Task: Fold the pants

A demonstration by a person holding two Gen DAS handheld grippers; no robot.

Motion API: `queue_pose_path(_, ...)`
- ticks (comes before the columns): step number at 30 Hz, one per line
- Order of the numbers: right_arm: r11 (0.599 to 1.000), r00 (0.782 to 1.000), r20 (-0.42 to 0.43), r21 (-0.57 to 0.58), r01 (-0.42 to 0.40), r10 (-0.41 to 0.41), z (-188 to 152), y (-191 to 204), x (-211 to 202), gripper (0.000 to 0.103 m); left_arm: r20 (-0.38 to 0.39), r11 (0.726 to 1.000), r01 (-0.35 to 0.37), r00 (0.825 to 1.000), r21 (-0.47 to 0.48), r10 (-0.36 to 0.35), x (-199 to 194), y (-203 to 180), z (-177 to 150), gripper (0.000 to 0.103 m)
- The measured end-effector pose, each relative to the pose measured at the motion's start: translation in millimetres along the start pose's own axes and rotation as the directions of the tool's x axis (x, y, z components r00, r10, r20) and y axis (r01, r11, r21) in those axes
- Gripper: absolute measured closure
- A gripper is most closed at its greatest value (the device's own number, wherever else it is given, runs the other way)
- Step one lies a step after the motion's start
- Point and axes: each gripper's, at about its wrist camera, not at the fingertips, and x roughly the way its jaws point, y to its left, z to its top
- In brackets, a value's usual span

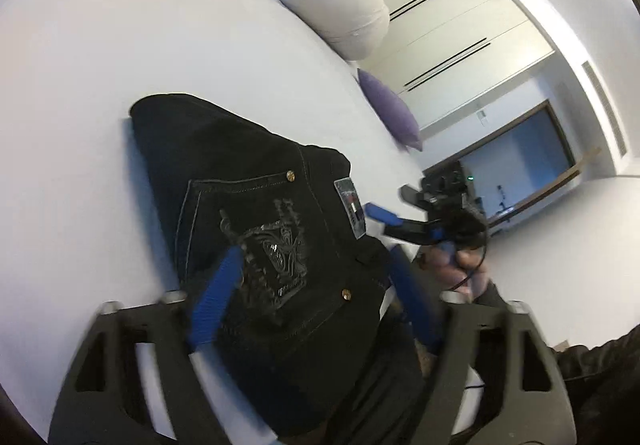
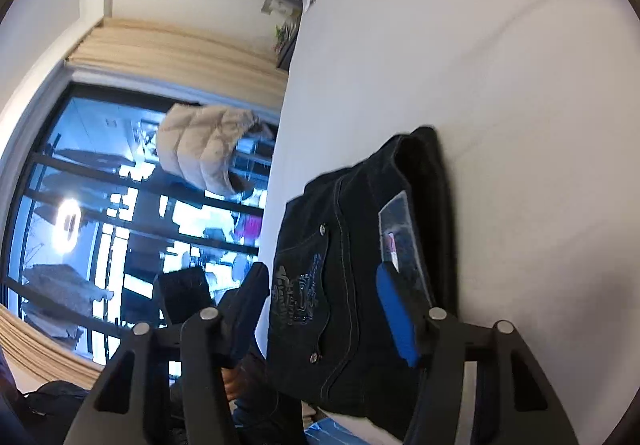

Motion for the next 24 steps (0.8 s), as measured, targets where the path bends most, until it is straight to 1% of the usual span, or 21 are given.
queue_pose_path(1,1.0,1.0,-0.016,0.003,0.015,-0.015,3,-3,8,0.043,-0.014,1.0,0.017,1.0,-0.005,-0.017,7,2,4,0.051)
queue_pose_path(2,1.0,1.0,-0.02,0.009,0.019,-0.019,4,-5,11,0.044,-0.014,0.999,0.034,0.999,-0.008,-0.034,10,4,6,0.066)
queue_pose_path(3,1.0,1.0,-0.021,0.018,0.02,-0.019,4,-9,13,0.051,-0.023,0.999,0.038,0.999,-0.013,-0.038,14,5,8,0.071)
queue_pose_path(4,0.999,0.999,-0.023,0.028,0.034,-0.033,6,-14,17,0.056,-0.048,0.999,0.03,0.998,-0.018,-0.03,21,8,9,0.072)
queue_pose_path(5,0.998,0.999,-0.029,0.032,0.046,-0.045,6,-17,20,0.064,-0.091,0.999,0.018,0.996,-0.034,-0.021,33,14,8,0.078)
queue_pose_path(6,0.998,0.998,-0.034,0.04,0.051,-0.05,6,-21,22,0.071,-0.108,0.999,0.01,0.994,-0.05,-0.016,39,19,5,0.084)
queue_pose_path(7,0.998,0.998,-0.037,0.048,0.05,-0.048,6,-24,23,0.074,-0.125,0.997,-0.012,0.992,-0.076,0.002,47,29,2,0.095)
queue_pose_path(8,0.997,0.998,-0.038,0.052,0.051,-0.049,5,-28,23,0.08,-0.129,0.994,-0.019,0.992,-0.103,0.006,49,37,0,0.102)
queue_pose_path(9,0.997,0.998,-0.04,0.058,0.051,-0.049,4,-29,23,0.086,-0.119,0.987,0.005,0.993,-0.159,-0.024,48,47,-1,0.102)
queue_pose_path(10,0.996,0.998,-0.047,0.069,0.053,-0.05,2,-32,22,0.087,-0.107,0.981,0.032,0.993,-0.194,-0.053,46,53,-2,0.102)
queue_pose_path(11,0.996,0.998,-0.051,0.069,0.053,-0.049,-1,-33,21,0.087,-0.107,0.979,0.036,0.993,-0.198,-0.058,44,53,-3,0.102)
queue_pose_path(13,0.997,0.996,-0.073,0.051,0.061,-0.057,-11,-30,17,0.087,-0.133,0.989,0.001,0.991,-0.146,-0.021,39,44,-6,0.102)
queue_pose_path(14,0.997,0.994,-0.088,0.039,0.071,-0.067,-16,-28,15,0.087,-0.145,0.992,-0.006,0.989,-0.128,-0.013,36,39,-9,0.102)
queue_pose_path(16,0.996,0.99,-0.105,0.01,0.092,-0.09,-27,-23,9,0.083,-0.177,0.995,0.001,0.984,-0.1,-0.019,34,29,-21,0.102)
queue_pose_path(18,0.995,0.992,-0.08,-0.032,0.095,-0.098,-37,-13,-8,0.057,-0.185,0.996,0.025,0.982,-0.088,-0.041,30,22,-32,0.102)
queue_pose_path(19,0.996,0.995,-0.054,-0.041,0.082,-0.084,-39,-8,-19,0.051,-0.165,0.993,0.055,0.984,-0.102,-0.071,24,20,-37,0.102)
queue_pose_path(20,0.996,0.997,-0.026,-0.047,0.074,-0.076,-38,-5,-27,0.04,-0.142,0.991,0.064,0.987,-0.113,-0.08,18,21,-38,0.102)
queue_pose_path(21,0.997,0.998,0.008,-0.05,0.066,-0.065,-35,-1,-36,0.035,-0.115,0.991,0.057,0.991,-0.123,-0.072,14,22,-38,0.102)
queue_pose_path(23,0.997,0.997,0.049,-0.044,0.057,-0.055,-24,0,-47,0.034,-0.031,0.986,0.046,0.998,-0.163,-0.052,-6,35,-30,0.101)
queue_pose_path(24,0.997,0.996,0.061,-0.035,0.07,-0.068,-15,-2,-49,0.034,0.022,0.978,0.047,0.999,-0.204,-0.044,-15,46,-23,0.1)
